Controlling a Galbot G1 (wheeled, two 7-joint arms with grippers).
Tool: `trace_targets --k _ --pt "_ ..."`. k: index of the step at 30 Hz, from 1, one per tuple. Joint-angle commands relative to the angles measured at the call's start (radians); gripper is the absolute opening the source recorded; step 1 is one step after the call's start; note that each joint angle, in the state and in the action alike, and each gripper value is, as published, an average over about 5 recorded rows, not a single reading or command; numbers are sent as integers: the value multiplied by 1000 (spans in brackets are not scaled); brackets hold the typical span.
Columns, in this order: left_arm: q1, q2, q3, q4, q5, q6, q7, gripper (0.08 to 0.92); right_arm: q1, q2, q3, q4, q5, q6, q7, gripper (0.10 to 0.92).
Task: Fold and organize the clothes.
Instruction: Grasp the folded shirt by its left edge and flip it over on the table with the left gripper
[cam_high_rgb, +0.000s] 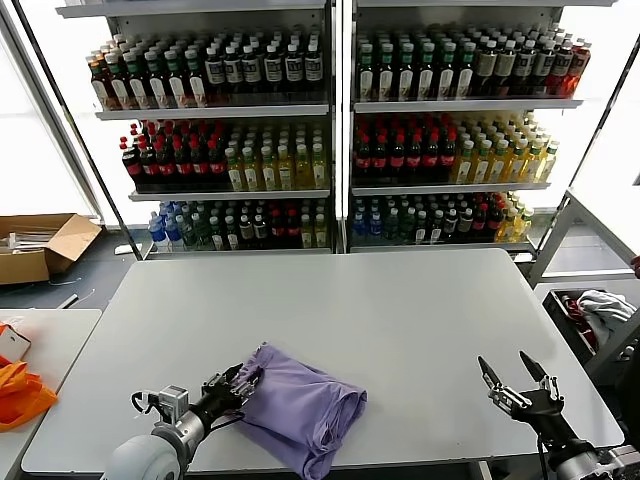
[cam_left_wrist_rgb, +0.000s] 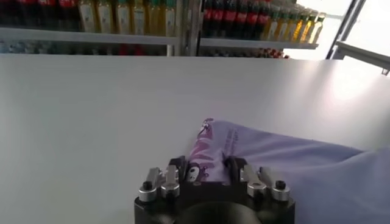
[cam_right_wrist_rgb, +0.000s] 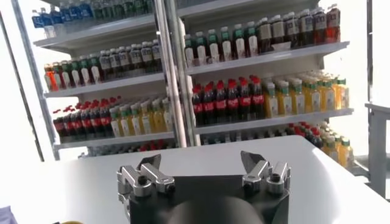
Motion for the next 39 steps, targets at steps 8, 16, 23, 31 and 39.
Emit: trace_targets --k 8,16,23,31,39 --pt "24 -108 -54 -11 -34 16 -10 239 10 2 -6 -5 4 1 -2 823" --pt "56 -181 -327 -66 -138 17 -41 121 25 -5 -17 -11 8 4 -4 823" --pt "70 -82 -668 -37 -287 27 -51 121 43 -7 -42 -19 9 5 -4 823" --pt "134 128 -860 15 -353 25 -24 121 43 -25 -51 -20 12 8 -3 823" --pt "137 167 -832 -86 -385 53 -32 121 32 -29 -36 -6 20 4 -1 823"
